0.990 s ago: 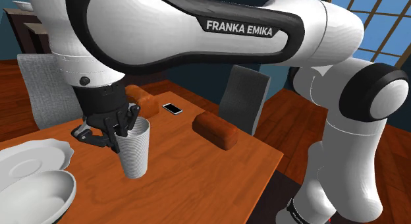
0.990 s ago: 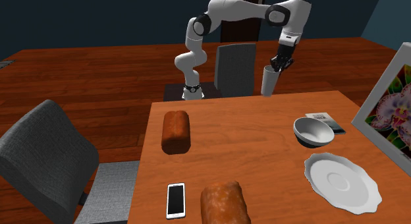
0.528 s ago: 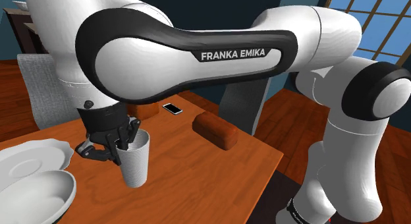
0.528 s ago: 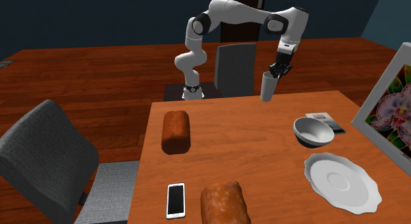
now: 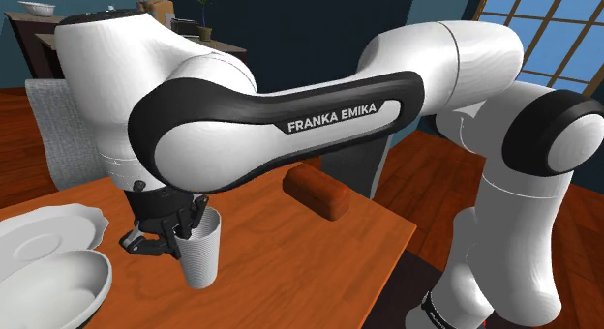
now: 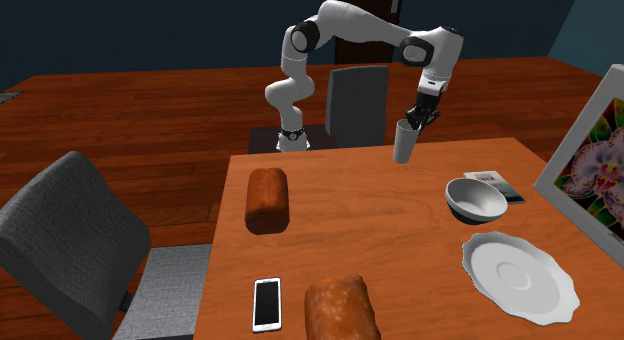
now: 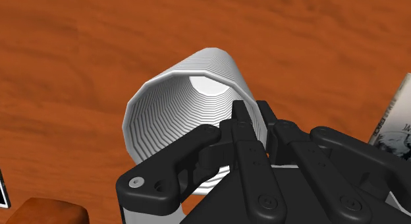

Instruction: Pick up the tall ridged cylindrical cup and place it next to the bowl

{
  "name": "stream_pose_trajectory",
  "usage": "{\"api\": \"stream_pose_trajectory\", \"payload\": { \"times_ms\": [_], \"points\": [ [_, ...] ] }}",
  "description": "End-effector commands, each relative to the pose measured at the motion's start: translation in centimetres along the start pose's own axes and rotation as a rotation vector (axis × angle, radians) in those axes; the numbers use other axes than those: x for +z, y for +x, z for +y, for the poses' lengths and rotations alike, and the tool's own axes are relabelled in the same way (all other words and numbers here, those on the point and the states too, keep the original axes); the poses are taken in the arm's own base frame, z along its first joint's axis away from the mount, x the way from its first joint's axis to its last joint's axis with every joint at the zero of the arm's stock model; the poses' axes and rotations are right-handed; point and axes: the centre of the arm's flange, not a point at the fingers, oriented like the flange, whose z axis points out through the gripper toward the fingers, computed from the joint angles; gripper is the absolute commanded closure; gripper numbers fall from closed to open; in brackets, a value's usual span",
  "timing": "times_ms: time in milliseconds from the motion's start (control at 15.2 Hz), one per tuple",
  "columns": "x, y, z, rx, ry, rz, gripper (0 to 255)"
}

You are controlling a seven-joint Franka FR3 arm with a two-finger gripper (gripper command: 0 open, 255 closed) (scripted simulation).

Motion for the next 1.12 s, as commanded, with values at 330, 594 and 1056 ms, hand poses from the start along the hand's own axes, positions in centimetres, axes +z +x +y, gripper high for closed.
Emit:
{"api": "stream_pose_trajectory", "payload": {
  "times_ms": [330, 594, 1056],
  "points": [
    [3.7, 0.0, -0.3, 0.0, 0.0, 0.001, 255],
    [5.8, 0.0, -0.5, 0.0, 0.0, 0.001, 255],
    [9.5, 0.0, -0.8, 0.0, 0.0, 0.001, 255]
  ]
}}
